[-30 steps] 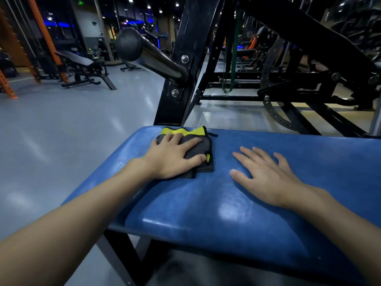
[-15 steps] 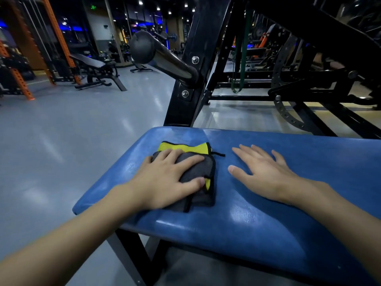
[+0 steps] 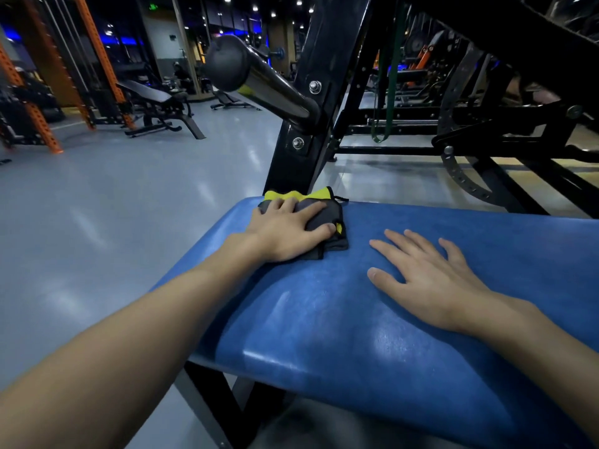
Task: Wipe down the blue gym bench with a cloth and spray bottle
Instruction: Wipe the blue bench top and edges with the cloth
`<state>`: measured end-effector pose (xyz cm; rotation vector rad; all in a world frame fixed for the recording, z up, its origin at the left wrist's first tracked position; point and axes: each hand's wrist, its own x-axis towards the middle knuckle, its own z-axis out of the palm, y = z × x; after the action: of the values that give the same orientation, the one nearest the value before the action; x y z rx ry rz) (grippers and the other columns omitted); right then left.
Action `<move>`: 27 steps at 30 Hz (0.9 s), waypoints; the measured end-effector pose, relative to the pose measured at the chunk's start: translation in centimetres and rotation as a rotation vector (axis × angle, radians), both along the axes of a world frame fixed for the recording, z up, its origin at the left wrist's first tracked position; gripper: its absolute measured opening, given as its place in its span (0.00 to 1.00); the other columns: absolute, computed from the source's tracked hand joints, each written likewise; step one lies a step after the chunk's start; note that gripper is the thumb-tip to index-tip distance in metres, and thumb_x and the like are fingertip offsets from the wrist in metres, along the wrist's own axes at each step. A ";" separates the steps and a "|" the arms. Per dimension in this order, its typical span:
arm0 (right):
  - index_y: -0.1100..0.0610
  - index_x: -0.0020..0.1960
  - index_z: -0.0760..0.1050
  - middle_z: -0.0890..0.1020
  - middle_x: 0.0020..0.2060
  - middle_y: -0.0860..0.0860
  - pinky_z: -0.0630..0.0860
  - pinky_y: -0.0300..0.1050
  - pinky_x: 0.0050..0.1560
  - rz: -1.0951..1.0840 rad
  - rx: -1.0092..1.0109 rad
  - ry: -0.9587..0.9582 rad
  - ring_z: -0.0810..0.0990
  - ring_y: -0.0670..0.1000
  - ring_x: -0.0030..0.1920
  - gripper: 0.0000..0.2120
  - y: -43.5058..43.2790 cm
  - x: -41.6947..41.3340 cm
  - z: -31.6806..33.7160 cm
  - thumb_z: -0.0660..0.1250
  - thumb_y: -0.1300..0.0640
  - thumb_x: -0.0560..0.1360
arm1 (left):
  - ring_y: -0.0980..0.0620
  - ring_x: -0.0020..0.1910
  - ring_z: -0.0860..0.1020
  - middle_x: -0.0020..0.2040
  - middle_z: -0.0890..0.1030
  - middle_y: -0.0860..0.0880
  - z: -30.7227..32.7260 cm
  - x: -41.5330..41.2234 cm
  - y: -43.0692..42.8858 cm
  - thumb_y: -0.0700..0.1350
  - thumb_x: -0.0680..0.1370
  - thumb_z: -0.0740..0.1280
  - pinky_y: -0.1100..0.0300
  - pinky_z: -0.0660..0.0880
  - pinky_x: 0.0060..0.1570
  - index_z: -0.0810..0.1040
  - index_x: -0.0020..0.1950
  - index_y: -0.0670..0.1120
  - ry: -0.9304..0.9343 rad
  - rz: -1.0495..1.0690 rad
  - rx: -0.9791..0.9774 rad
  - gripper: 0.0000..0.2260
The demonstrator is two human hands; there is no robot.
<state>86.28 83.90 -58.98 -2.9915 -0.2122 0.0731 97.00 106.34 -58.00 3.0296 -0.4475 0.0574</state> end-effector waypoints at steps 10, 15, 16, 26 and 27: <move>0.42 0.79 0.54 0.52 0.80 0.43 0.40 0.60 0.77 -0.020 0.016 -0.001 0.45 0.46 0.80 0.30 0.6 -0.7 1.0 0.48 0.35 0.79 | 0.48 0.79 0.50 0.80 0.57 0.51 -0.9 -16.4 5.1 0.74 0.70 0.35 0.42 0.51 0.75 0.45 0.78 0.69 -0.085 -0.056 0.076 0.36; 0.44 0.79 0.54 0.55 0.79 0.42 0.42 0.56 0.78 0.025 0.136 -0.041 0.48 0.43 0.79 0.31 2.2 -0.4 1.5 0.52 0.37 0.79 | 0.49 0.77 0.54 0.77 0.60 0.53 -0.4 -13.4 4.4 0.74 0.70 0.36 0.43 0.53 0.74 0.49 0.77 0.69 -0.057 -0.049 0.020 0.35; 0.44 0.80 0.51 0.54 0.80 0.42 0.42 0.55 0.78 0.024 0.138 -0.014 0.47 0.43 0.79 0.32 2.4 -0.3 1.4 0.51 0.36 0.79 | 0.49 0.77 0.55 0.76 0.61 0.54 -0.3 -12.0 4.2 0.74 0.69 0.36 0.42 0.54 0.74 0.51 0.77 0.69 -0.044 -0.052 0.012 0.35; 0.39 0.80 0.45 0.43 0.80 0.42 0.38 0.56 0.78 0.027 -0.008 0.003 0.37 0.43 0.79 0.35 2.7 0.5 -0.1 0.38 0.32 0.74 | 0.43 0.76 0.61 0.76 0.66 0.48 0.1 4.0 1.2 0.73 0.74 0.46 0.39 0.57 0.71 0.60 0.74 0.68 -0.027 0.086 -0.066 0.29; 0.39 0.80 0.45 0.43 0.80 0.41 0.38 0.56 0.78 0.023 -0.008 0.001 0.37 0.43 0.79 0.35 2.7 0.4 -0.1 0.38 0.32 0.74 | 0.42 0.76 0.61 0.76 0.66 0.47 0.1 4.5 1.0 0.72 0.75 0.46 0.39 0.58 0.71 0.60 0.75 0.68 -0.026 0.101 -0.063 0.29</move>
<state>86.73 86.64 -59.07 -2.9976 -0.2469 0.0782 101.46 107.30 -57.85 2.9907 -0.2881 0.1144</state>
